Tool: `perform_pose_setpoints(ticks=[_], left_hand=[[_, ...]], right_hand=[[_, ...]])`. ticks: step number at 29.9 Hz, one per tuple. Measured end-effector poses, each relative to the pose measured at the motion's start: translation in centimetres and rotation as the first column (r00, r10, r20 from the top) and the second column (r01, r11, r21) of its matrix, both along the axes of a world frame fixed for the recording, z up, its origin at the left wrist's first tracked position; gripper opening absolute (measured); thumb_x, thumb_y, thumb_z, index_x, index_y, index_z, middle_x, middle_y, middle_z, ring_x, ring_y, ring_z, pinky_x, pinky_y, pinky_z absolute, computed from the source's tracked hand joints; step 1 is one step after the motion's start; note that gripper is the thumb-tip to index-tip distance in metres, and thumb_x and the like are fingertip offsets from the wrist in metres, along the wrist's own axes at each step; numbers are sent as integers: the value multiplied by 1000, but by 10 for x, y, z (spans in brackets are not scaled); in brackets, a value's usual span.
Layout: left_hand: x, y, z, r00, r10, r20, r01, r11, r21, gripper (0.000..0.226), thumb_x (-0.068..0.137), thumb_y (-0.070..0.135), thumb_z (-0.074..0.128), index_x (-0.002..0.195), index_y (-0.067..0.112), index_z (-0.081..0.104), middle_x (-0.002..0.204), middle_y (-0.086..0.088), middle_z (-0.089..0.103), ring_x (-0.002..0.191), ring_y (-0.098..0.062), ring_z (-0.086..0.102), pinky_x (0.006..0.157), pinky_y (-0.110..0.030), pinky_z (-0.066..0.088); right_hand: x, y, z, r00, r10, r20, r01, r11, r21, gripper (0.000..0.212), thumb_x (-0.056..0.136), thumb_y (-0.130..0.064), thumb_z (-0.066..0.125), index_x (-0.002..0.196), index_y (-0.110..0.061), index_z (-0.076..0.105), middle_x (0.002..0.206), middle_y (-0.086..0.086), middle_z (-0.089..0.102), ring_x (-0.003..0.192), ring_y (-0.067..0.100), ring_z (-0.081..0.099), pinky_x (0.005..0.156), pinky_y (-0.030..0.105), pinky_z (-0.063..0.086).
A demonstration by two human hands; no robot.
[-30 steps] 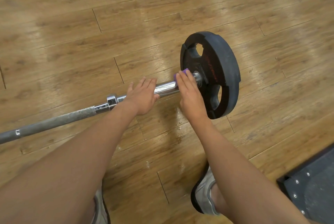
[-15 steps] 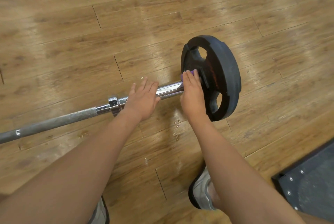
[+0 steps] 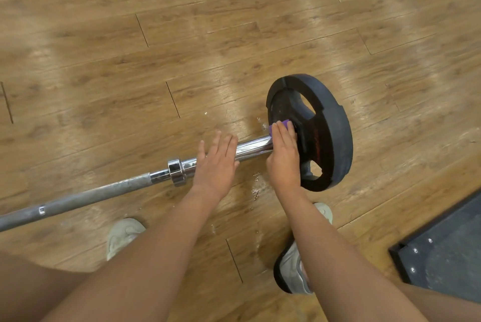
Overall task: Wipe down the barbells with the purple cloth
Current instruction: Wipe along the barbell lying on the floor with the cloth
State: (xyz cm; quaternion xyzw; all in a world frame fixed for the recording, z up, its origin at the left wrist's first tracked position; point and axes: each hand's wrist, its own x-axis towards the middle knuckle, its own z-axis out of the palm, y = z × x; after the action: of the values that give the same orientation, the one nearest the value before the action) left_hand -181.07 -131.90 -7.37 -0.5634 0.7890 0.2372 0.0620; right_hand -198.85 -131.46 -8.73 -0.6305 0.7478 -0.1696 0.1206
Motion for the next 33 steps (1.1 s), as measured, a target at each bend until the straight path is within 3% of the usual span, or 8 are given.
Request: perform_pose_setpoints(ticks=[5, 12, 15, 17, 20, 26, 29, 33], left_hand=[[-2, 7, 0, 1000, -13, 23, 13, 1000, -2, 64, 109, 38, 27, 161, 17, -4, 170, 0, -3, 155, -23, -12, 121, -55, -7], [1, -5, -1, 1000, -3, 0, 3, 1000, 21, 63, 109, 39, 30, 161, 18, 0, 170, 1, 2, 156, -22, -8, 123, -53, -2], [1, -11, -1, 1000, -1, 12, 1, 1000, 21, 64, 109, 40, 29, 161, 17, 0, 170, 1, 2, 156, -22, -8, 123, -54, 1], [2, -16, -2, 1000, 4, 20, -4, 1000, 19, 64, 109, 40, 31, 161, 17, 1, 169, 1, 3, 156, -22, -7, 123, -54, 3], [3, -22, -3, 1000, 1, 18, -2, 1000, 25, 65, 108, 41, 31, 161, 18, 2, 169, 1, 3, 156, -22, -7, 123, -54, 4], [6, -28, -5, 1000, -7, 28, 6, 1000, 7, 64, 108, 42, 31, 161, 18, 4, 169, 1, 7, 156, -23, -3, 122, -55, 7], [8, -34, -6, 999, -4, 36, 4, 1000, 14, 64, 108, 42, 33, 161, 18, 6, 168, 3, 10, 156, -22, -1, 122, -54, 9], [10, -47, -6, 1000, 6, -10, -5, 997, 77, 63, 108, 41, 32, 161, 20, 6, 169, 4, 7, 156, -20, -4, 122, -54, 6]], right_hand=[[-11, 24, 1, 999, 54, -1, -54, 999, 8, 80, 84, 23, 52, 155, -6, 32, 163, 8, 31, 156, 23, 11, 123, 31, 10], [-3, 17, 4, 997, 37, 61, -37, 999, 7, 70, 88, 19, 52, 153, -3, 36, 161, 9, 34, 155, 25, 14, 125, 38, 20], [8, 0, 3, 989, 113, 97, -114, 993, 4, 66, 86, 21, 51, 148, -1, 45, 157, 12, 41, 154, 28, 18, 122, 43, 29], [9, -3, -4, 978, 195, 78, -195, 981, -10, 69, 82, 24, 54, 146, 0, 47, 155, 13, 45, 153, 29, 22, 122, 36, 28], [-3, -2, -6, 981, 186, 51, -186, 982, -1, 75, 84, 21, 54, 152, -8, 41, 160, 5, 38, 155, 21, 16, 121, 17, 8], [14, -6, -7, 998, 13, 53, -11, 999, -39, 73, 85, 20, 53, 153, -4, 37, 161, 9, 36, 155, 28, 13, 125, 37, 18], [40, -1, -10, 991, 88, 97, -83, 995, -51, 79, 78, 24, 51, 152, -1, 38, 160, 13, 36, 155, 33, 11, 125, 44, 21], [31, -7, -10, 979, 185, 81, -181, 982, -46, 86, 72, 26, 49, 153, -2, 38, 160, 12, 35, 155, 32, 13, 125, 38, 18]])
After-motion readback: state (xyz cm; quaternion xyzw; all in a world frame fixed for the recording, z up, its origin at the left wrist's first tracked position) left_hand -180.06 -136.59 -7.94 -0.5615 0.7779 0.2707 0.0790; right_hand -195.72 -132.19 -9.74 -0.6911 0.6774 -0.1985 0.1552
